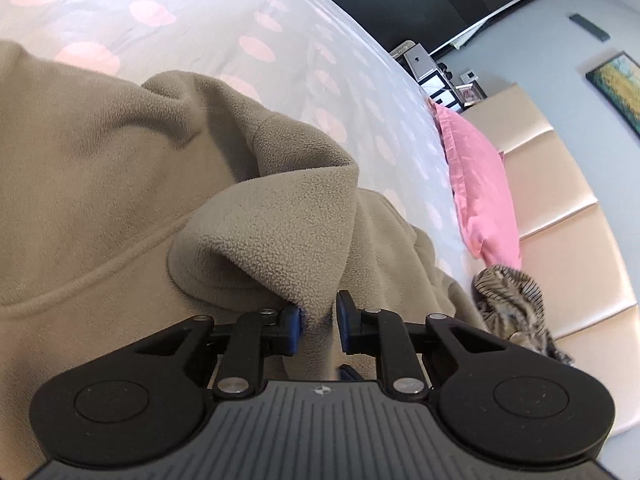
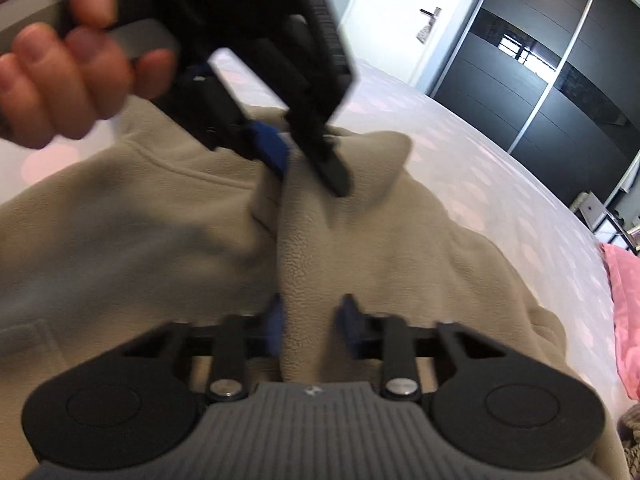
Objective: Fold clothes
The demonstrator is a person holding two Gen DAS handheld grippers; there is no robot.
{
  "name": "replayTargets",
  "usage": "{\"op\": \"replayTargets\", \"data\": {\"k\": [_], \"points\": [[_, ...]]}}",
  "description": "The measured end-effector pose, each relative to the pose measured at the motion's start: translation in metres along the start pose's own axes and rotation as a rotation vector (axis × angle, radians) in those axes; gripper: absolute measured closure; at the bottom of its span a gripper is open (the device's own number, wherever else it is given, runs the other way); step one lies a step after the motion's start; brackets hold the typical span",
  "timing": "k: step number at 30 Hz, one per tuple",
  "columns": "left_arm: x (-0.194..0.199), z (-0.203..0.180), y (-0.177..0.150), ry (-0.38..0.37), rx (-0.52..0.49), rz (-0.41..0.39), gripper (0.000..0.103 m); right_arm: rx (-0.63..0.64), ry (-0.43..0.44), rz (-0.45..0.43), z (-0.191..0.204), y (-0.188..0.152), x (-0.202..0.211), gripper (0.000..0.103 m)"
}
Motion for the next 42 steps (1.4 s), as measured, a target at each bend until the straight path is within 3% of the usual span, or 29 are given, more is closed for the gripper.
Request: {"op": "replayTargets", "data": {"k": [2,11,16,18,21,23,28,30,33,36,42], "points": [[0.003,-0.002,0.0,0.017,-0.037,-0.003,0.087,-0.075,0.025,-0.005,-0.015,0.001,0.005,0.093],[0.02,-0.012,-0.009,-0.022,-0.224,0.007,0.087,-0.211,0.055,-0.04,-0.056,0.005,0.026,0.094],[0.028,-0.017,-0.019,-0.162,-0.33,0.055,0.087,-0.275,0.044,-0.047,-0.075,0.009,0.027,0.094],[0.023,-0.011,-0.021,-0.124,-0.356,0.069,0.087,-0.319,0.064,-0.052,-0.079,0.012,0.028,0.094],[0.003,0.001,-0.025,0.008,-0.385,0.084,0.087,-0.341,0.073,-0.054,-0.084,0.014,0.029,0.094],[-0.013,0.003,-0.027,0.036,-0.399,0.093,0.087,-0.343,0.075,-0.053,-0.078,0.022,0.024,0.094],[-0.037,0.01,-0.011,0.124,-0.373,0.038,0.087,-0.334,0.087,-0.037,-0.077,0.026,0.01,0.094],[-0.042,0.017,0.0,0.16,-0.356,0.004,0.093,-0.332,0.101,-0.035,-0.077,0.024,0.013,0.094],[-0.043,0.022,0.013,0.154,-0.333,-0.061,0.094,-0.312,0.138,-0.037,-0.072,0.021,0.021,0.095],[-0.041,0.02,0.025,0.162,-0.374,-0.149,0.098,-0.283,0.202,-0.018,-0.06,0.016,0.025,0.095],[-0.048,0.031,0.026,0.228,-0.398,-0.108,0.1,-0.126,0.232,0.055,-0.02,0.003,0.008,0.095]]}}
Point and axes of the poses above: each gripper's, at about its wrist camera, not at the fingertips, and x roughly against the way its jaws point, z to its left, y to its top, the point moved 8 cm from there along -x, roughly the way its jaws point, and after that the axes turned 3 degrees about z, right-handed, at the moved point
